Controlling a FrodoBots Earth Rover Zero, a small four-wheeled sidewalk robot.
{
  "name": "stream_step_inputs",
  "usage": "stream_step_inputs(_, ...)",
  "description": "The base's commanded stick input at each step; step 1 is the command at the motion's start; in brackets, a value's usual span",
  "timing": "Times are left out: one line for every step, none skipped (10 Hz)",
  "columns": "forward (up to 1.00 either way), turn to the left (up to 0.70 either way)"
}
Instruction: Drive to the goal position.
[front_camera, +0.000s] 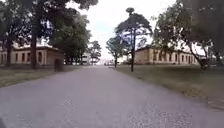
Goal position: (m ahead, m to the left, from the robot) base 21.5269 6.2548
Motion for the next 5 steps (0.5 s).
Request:
stream_step_inputs(0.85,0.00)
stream_step_inputs(0.85,0.00)
stream_step_inputs(0.85,0.00)
stream_step_inputs(0.85,0.00)
stream_step_inputs(0.85,0.00)
